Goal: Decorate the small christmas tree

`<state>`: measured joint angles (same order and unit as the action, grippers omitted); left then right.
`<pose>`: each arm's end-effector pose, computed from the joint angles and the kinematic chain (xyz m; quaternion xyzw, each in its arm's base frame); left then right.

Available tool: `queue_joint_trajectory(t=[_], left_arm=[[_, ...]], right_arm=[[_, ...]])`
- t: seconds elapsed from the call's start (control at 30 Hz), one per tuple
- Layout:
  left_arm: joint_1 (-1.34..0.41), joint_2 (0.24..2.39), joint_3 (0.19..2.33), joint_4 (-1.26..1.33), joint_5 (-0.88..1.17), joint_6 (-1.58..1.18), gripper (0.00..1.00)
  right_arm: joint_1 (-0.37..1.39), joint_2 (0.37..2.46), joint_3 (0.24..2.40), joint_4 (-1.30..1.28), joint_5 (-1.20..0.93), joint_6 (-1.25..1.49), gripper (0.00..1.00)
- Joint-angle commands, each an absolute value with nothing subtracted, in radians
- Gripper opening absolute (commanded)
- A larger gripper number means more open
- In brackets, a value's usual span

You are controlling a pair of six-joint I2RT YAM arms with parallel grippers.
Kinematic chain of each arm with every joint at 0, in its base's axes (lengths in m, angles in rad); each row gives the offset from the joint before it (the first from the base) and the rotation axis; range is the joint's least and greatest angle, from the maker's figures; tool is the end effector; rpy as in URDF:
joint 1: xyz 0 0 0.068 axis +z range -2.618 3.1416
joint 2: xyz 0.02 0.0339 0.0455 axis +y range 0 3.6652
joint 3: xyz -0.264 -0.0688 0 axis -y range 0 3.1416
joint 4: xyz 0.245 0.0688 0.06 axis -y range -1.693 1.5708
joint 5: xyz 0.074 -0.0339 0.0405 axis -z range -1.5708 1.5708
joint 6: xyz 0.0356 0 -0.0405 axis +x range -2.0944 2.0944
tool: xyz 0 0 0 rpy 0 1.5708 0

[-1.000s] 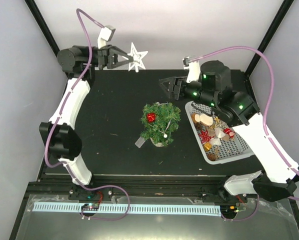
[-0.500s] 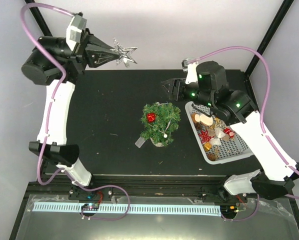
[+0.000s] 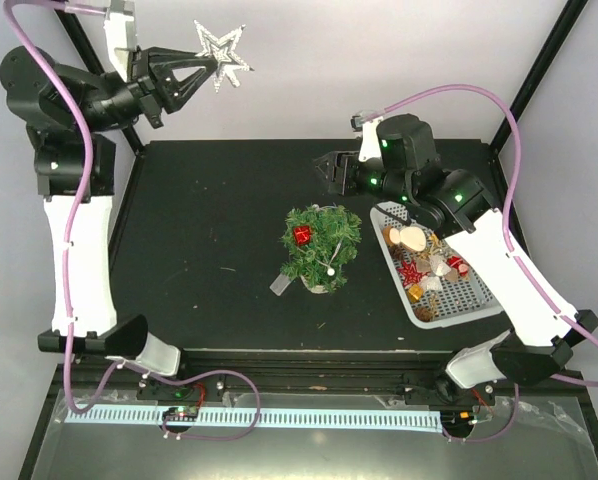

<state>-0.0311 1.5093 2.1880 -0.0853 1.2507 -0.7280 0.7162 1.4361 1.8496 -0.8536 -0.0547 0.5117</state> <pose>0.2263 -0.0408 0.6252 0.3558 0.5342 -0.5205 0.5631 0.2129 0.1879 0.4818 -0.1007 0.8382 0.3274 0.4244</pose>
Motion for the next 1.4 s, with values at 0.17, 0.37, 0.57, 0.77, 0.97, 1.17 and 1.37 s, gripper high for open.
queue_joint_trajectory(t=[0.17,0.37,0.57,0.77,0.97,1.17,1.37], left_arm=[[-0.055,1.460,2.187,-0.773,0.727,0.066,0.02],[-0.262,1.448,2.114,-0.897,0.661,0.313,0.02],[-0.363,1.486,2.046,-0.953,0.742,0.407,0.01],[-0.390,1.466,1.920,-0.860,0.846,0.393,0.02],[-0.478,1.395,1.748,-0.714,0.881,0.377,0.02],[-0.535,1.334,1.574,-0.434,0.877,0.251,0.02],[-0.583,1.353,1.542,-0.391,0.852,0.268,0.02]], right_arm=[[0.713,1.427,1.879,-0.873,0.009,0.500,0.66],[0.703,1.401,1.855,-0.918,0.123,0.497,0.66],[0.677,1.343,1.768,-0.918,0.187,0.541,0.66],[0.544,1.188,1.564,-0.830,0.096,0.630,0.66],[0.426,1.099,1.426,-0.788,0.001,0.660,0.65],[0.418,1.062,1.362,-0.776,-0.026,0.658,0.65],[0.411,1.042,1.333,-0.789,-0.035,0.652,0.64]])
